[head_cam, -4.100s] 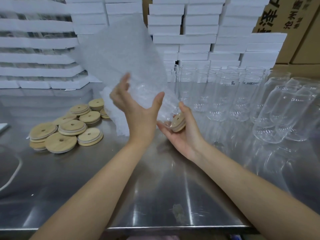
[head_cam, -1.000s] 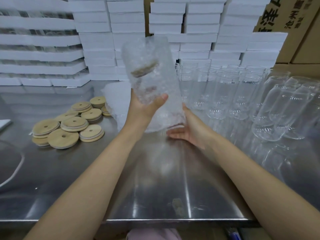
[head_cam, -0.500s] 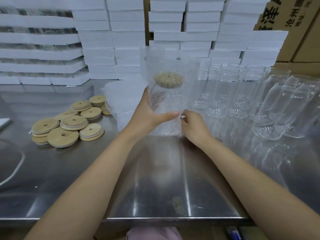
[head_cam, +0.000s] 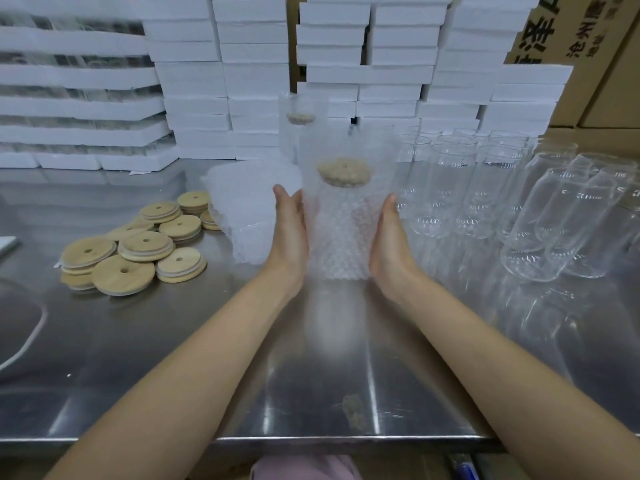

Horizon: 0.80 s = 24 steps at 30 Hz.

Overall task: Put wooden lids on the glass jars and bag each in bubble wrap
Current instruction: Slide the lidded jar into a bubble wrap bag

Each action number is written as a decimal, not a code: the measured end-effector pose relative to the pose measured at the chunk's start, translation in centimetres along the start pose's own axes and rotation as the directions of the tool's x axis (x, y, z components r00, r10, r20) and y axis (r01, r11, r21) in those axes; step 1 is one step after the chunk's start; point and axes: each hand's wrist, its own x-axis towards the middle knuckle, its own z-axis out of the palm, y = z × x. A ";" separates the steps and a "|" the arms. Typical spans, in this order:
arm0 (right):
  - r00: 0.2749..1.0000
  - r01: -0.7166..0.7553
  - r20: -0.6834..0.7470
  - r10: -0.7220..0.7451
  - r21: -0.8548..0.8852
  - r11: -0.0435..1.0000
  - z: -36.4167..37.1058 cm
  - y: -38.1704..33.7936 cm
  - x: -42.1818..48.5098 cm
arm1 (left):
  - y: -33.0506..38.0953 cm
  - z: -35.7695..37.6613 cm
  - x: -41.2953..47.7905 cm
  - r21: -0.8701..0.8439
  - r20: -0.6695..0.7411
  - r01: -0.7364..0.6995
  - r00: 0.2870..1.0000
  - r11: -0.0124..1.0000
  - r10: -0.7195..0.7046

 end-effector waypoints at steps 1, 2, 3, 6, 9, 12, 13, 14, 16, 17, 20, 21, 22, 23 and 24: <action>1.000 -0.014 0.008 0.014 0.017 1.000 0.2 0.3 -0.1 | -0.4 0.2 0.1 0.004 -0.026 0.021 0.999 1.000 -0.021; 1.000 -0.029 0.003 0.029 0.017 0.999 0.2 0.5 -0.1 | -0.7 0.3 0.1 0.013 -0.061 0.039 0.997 0.999 -0.038; 0.999 -0.045 -0.012 0.045 0.014 0.999 0.2 0.5 -0.1 | -1.0 0.2 0.2 0.046 -0.091 0.054 0.995 0.997 -0.050; 0.997 -0.081 -0.015 0.081 0.008 0.997 0.2 -0.3 0.0 | -1.3 -0.2 0.4 0.101 -0.135 0.048 0.990 0.994 -0.034; 0.995 0.025 -0.097 -0.026 -0.007 1.000 -0.1 -1.6 0.0 | -0.3 -0.9 0.8 0.162 -0.198 -0.069 0.975 0.984 0.101; 0.988 0.116 -0.096 -0.118 -0.022 0.993 -0.4 -2.3 -0.4 | 0.2 -1.1 0.8 0.403 -0.013 -0.122 0.990 0.907 0.139; 0.988 0.133 -0.070 -0.134 -0.023 0.991 -0.3 -2.3 -0.6 | 0.1 -1.0 0.6 0.466 0.056 -0.151 0.988 0.872 0.142; 0.987 0.155 -0.034 -0.156 -0.021 0.988 -0.2 -2.2 -0.9 | 0.0 -0.8 0.3 0.505 0.114 -0.187 0.982 0.843 0.149; 0.970 0.240 0.034 -0.239 -0.031 0.970 0.2 -2.2 -1.3 | -0.2 -0.5 -0.1 0.547 0.199 -0.278 0.959 0.790 0.200; 0.954 0.294 0.068 -0.291 -0.027 0.956 0.3 -2.4 -1.5 | -0.3 -0.4 -0.2 0.561 0.215 -0.325 0.945 0.762 0.245; 0.901 0.397 0.158 -0.403 0.068 0.915 0.6 -3.2 -1.7 | 0.5 0.2 -0.2 0.572 0.166 -0.396 0.913 0.718 0.372; 0.888 0.421 0.170 -0.427 0.076 0.904 0.6 -3.2 -1.7 | 1.2 0.4 -0.2 0.555 0.144 -0.417 0.900 0.720 0.411; 0.877 0.447 0.174 -0.447 0.045 0.894 0.5 -2.9 -1.8 | 2.1 0.5 -0.1 0.524 0.126 -0.451 0.880 0.723 0.458; 0.871 0.474 0.166 -0.462 -0.040 0.879 0.4 -2.4 -1.9 | 3.1 0.4 0.1 0.484 0.110 -0.494 0.853 0.722 0.510; 0.868 0.494 0.155 -0.471 -0.173 0.852 0.1 -1.6 -2.0 | 4.2 0.1 0.4 0.444 0.092 -0.535 0.825 0.719 0.557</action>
